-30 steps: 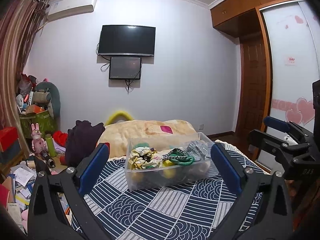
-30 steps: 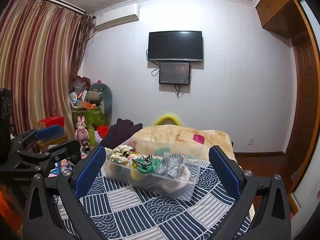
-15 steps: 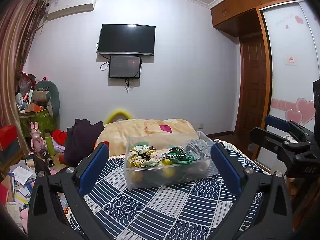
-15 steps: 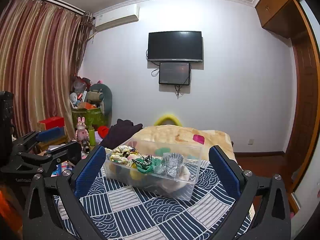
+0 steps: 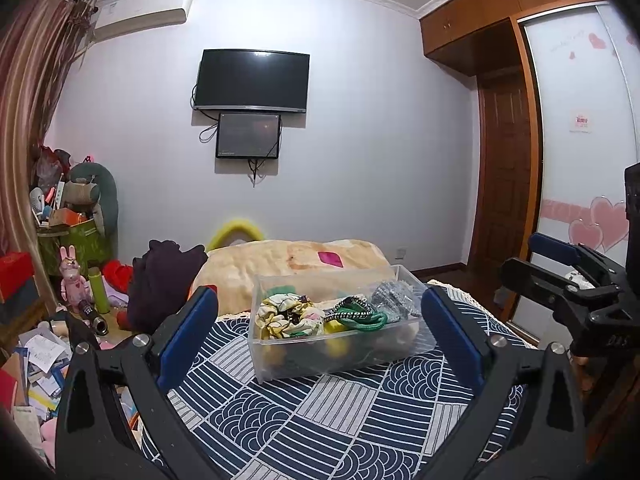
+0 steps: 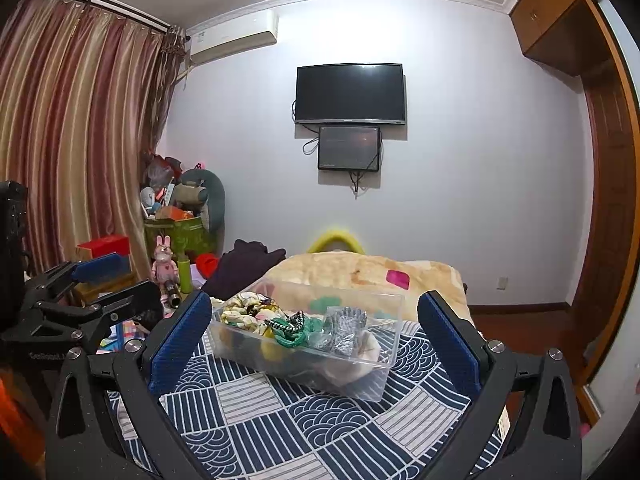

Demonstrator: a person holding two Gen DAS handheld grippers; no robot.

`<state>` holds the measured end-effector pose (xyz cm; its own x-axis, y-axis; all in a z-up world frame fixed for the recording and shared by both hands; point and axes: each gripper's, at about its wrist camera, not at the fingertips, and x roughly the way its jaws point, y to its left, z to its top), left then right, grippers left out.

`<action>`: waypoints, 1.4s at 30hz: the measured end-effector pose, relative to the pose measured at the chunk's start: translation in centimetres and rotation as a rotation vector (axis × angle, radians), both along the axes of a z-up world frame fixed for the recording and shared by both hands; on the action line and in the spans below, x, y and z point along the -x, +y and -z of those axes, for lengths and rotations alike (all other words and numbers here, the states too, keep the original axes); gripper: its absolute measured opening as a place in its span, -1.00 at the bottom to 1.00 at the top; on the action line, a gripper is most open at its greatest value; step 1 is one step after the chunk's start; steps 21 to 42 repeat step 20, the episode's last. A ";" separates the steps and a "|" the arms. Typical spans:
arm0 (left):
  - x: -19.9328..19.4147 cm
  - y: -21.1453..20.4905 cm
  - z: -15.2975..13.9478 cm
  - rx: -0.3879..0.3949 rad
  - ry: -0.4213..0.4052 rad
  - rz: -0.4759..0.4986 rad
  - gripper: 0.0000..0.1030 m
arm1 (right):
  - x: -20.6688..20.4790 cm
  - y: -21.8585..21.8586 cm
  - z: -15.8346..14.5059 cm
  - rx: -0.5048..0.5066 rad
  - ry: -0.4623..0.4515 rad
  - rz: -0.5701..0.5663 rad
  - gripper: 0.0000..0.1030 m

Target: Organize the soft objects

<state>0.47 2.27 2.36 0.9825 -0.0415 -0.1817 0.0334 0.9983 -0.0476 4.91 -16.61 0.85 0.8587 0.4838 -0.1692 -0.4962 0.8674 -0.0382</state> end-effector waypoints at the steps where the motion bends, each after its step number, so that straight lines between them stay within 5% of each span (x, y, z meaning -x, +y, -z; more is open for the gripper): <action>1: 0.0 0.0 0.0 -0.001 0.002 0.002 1.00 | 0.0 0.0 0.0 0.001 0.001 -0.001 1.00; 42: -0.2 0.1 0.2 0.026 0.027 0.016 1.00 | -0.1 0.5 0.4 -0.004 0.025 -0.026 1.00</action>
